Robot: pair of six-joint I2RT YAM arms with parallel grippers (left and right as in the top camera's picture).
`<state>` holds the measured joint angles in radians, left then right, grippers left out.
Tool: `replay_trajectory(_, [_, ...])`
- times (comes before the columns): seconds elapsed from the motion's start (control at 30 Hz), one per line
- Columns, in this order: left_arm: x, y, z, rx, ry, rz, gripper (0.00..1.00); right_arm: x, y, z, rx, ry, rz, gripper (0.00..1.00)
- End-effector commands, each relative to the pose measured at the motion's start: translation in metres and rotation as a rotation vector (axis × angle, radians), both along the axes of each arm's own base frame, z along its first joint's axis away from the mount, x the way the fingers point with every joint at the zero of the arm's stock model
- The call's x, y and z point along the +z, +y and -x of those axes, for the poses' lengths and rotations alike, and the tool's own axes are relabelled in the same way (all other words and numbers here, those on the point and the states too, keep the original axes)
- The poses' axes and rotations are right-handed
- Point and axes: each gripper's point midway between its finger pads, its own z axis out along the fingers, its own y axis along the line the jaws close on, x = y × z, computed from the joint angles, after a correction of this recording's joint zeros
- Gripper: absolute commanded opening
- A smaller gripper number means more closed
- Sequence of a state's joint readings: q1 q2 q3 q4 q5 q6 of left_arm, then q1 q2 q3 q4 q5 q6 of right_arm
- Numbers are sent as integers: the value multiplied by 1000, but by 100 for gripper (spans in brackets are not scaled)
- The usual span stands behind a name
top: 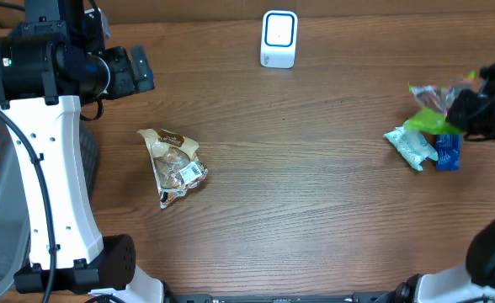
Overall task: Scan the item barcode
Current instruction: 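Carry the Haribo bag right and release it beside the wipes pack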
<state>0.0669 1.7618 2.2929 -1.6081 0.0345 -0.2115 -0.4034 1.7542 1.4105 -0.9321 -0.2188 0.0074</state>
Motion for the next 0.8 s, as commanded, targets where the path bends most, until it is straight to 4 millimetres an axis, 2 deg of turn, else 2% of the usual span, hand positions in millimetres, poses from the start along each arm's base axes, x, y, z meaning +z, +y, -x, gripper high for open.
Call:
replay_trajectory(0.0, [6, -3, 3, 6, -17, 16, 100, -27, -4, -1, -28, 56, -36, 4])
replay_trajectory(0.07, [6, -3, 3, 6, -17, 16, 100, -45, -3, 2, -28, 104, -56, 4])
replay_trajectory(0.17, [6, -3, 3, 6, -17, 16, 100, -52, -2, 4, -28, 124, -67, 9])
replay_trajectory(0.2, [6, -3, 3, 6, -17, 16, 100, -52, -2, 3, -28, 124, -67, 18])
replay_trajectory(0.23, [6, -3, 3, 6, -17, 16, 100, -51, -2, 4, -32, 126, -69, 62])
replay_trajectory(0.27, [6, -3, 3, 6, -18, 16, 100, -50, -1, 5, -36, 128, -72, 70])
replay_trajectory(0.4, [6, -3, 3, 6, -18, 16, 100, -41, 5, 5, -29, 133, -109, 83])
replay_trajectory(0.47, [6, -3, 3, 6, -17, 16, 100, -33, 7, 5, -25, 138, -123, 100])
replay_trajectory(0.53, [6, -3, 3, 6, -17, 16, 100, -21, 10, 4, -19, 141, -136, 100])
replay_trajectory(0.67, [6, -3, 3, 6, -17, 16, 100, 18, 24, -3, 16, 130, -153, 100])
replay_trajectory(0.77, [6, -3, 3, 6, -17, 16, 100, 46, 47, -8, 65, 102, -212, 100])
